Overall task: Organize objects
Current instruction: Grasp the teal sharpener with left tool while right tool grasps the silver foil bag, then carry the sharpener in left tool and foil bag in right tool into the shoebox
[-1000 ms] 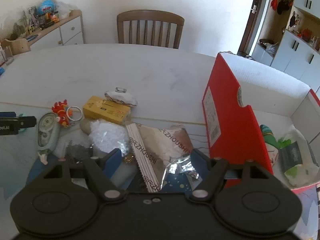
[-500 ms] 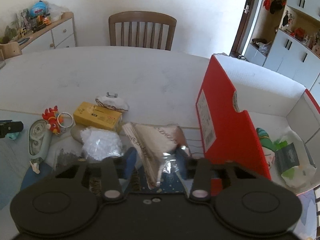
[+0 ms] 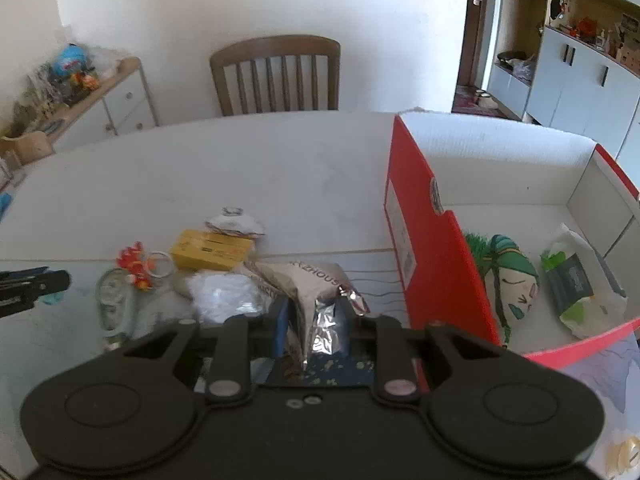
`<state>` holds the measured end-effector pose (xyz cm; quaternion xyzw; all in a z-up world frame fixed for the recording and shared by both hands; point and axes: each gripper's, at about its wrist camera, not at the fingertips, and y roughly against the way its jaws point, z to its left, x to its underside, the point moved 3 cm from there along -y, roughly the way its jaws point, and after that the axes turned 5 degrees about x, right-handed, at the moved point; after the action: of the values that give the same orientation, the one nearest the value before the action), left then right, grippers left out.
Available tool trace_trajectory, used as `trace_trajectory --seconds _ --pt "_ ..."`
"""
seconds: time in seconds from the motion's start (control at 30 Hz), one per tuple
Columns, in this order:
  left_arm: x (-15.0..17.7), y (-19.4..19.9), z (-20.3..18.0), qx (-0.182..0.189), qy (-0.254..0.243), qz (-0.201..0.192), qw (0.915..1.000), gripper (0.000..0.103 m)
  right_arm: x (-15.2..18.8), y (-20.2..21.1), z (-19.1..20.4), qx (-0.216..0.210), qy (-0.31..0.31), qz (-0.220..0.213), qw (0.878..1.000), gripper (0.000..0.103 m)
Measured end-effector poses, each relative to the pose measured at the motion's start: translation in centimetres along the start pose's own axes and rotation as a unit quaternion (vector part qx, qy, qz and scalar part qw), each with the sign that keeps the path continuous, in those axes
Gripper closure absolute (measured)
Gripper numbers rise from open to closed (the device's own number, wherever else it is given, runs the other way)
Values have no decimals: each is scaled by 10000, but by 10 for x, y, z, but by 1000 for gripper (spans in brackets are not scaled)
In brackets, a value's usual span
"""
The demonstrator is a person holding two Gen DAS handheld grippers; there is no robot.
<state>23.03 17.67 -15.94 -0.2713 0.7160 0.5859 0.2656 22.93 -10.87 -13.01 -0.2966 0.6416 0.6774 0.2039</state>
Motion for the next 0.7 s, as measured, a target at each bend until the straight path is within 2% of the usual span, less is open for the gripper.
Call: trace_trajectory --seconds 0.03,0.07,0.43,0.7 --pt "-1 3 -3 22 2 -3 10000 72 0 5 -1 -54 -12 -17 10000 90" --pt "-1 7 -6 62 12 -7 10000 72 0 8 -2 -76 -64 2 10000 91" --pt "-1 47 -50 602 -128 22 9981 72 5 59 -20 -414 -276 -112 9987 92" --pt "-23 77 -104 958 -425 -48 9945 72 -4 104 -42 -565 -346 -362 9971 92"
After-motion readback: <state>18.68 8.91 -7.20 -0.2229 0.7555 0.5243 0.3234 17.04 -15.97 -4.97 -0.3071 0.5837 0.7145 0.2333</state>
